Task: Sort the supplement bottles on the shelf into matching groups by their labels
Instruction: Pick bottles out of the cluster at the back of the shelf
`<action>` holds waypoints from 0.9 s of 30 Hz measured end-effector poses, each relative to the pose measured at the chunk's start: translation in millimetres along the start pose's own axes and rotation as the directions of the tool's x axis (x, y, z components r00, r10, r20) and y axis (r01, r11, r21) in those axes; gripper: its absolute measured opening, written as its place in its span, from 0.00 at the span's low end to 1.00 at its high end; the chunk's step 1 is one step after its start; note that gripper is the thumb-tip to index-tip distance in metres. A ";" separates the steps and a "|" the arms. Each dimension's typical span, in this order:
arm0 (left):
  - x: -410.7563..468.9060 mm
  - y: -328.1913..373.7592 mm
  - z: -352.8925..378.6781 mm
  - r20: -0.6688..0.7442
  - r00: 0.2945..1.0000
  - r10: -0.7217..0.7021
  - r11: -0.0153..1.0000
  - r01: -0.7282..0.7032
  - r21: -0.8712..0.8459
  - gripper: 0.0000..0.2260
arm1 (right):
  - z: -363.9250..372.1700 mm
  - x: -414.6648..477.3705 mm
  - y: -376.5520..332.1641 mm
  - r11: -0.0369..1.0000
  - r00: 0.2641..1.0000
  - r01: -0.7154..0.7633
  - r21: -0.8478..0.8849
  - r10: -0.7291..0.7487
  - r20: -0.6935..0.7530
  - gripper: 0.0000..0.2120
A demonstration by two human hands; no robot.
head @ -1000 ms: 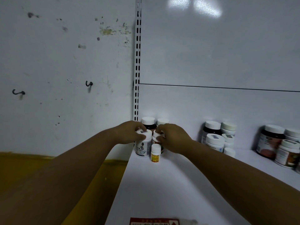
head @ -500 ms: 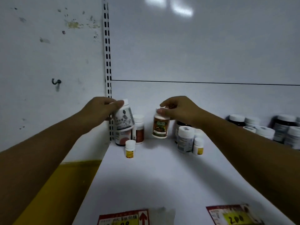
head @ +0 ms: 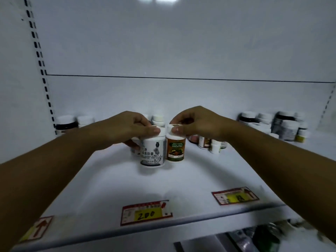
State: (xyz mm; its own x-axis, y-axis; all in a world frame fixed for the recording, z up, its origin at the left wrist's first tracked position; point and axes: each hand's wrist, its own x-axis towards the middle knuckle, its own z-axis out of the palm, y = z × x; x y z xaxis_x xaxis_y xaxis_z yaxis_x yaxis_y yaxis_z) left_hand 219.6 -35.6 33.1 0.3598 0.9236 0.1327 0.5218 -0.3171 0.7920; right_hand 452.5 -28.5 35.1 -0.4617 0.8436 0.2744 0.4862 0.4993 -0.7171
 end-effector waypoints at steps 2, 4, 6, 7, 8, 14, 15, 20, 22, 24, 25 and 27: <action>7.2 11.4 23.9 0.003 1.000 0.011 1.000 -0.011 -0.020 0.30 | -19.1 -18.1 13.8 0.999 1.000 -0.018 -0.041 0.018 0.001 0.09; 12.0 20.3 43.2 -0.012 1.000 0.018 0.999 -0.018 -0.032 0.30 | -32.9 -32.6 26.5 0.998 0.999 -0.024 -0.066 0.026 0.029 0.10; 15.1 27.3 57.6 -0.038 0.999 0.016 1.000 -0.016 -0.023 0.27 | -40.9 -44.5 38.7 0.997 0.997 -0.030 -0.068 0.034 0.063 0.10; 15.7 30.1 63.1 -0.051 0.999 0.011 1.000 -0.012 -0.015 0.26 | -42.8 -49.1 44.7 0.997 0.996 -0.031 -0.073 0.037 0.082 0.10; 15.3 32.5 67.7 -0.063 0.998 0.006 1.000 -0.006 -0.009 0.25 | -43.7 -53.1 50.5 0.997 0.994 -0.028 -0.078 0.036 0.099 0.10; 4.6 34.3 85.5 -0.152 0.988 -0.028 0.999 0.022 -0.040 0.29 | -39.2 -64.1 69.5 0.996 0.985 0.040 -0.079 -0.026 0.169 0.12; 2.2 34.3 86.6 -0.161 0.986 -0.039 0.998 0.032 -0.047 0.29 | -38.2 -64.5 70.5 0.996 0.984 0.047 -0.071 -0.034 0.176 0.12; -7.1 40.8 83.7 -0.214 0.976 -0.049 0.998 0.039 -0.049 0.27 | -36.3 -67.3 73.8 0.995 0.980 0.064 -0.070 -0.050 0.190 0.15; -7.6 49.8 80.0 -0.250 0.967 -0.044 0.999 0.034 -0.043 0.27 | -37.1 -70.4 72.0 0.991 0.979 0.068 -0.113 -0.044 0.200 0.18; -6.0 64.6 77.9 -0.280 0.959 -0.034 0.999 0.021 -0.050 0.28 | -41.3 -75.5 68.8 0.988 0.983 0.072 -0.139 -0.047 0.176 0.23; -4.3 73.8 78.1 -0.283 0.959 -0.028 0.998 0.009 -0.068 0.29 | -45.9 -79.1 66.0 0.992 0.989 0.072 -0.107 -0.057 0.138 0.25; 0.1 93.8 84.5 -0.276 0.961 -0.019 0.994 -0.013 -0.112 0.29 | -60.3 -87.1 55.5 0.995 0.994 0.096 -0.006 -0.096 0.043 0.26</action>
State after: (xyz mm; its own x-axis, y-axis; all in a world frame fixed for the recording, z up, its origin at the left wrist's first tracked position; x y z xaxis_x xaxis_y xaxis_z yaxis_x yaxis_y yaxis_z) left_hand 333.9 -83.4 57.0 0.1221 0.9529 0.2776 0.4272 -0.3029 0.8519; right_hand 564.4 -62.3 10.0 -0.5376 0.7826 0.3137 0.4442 0.5792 -0.6835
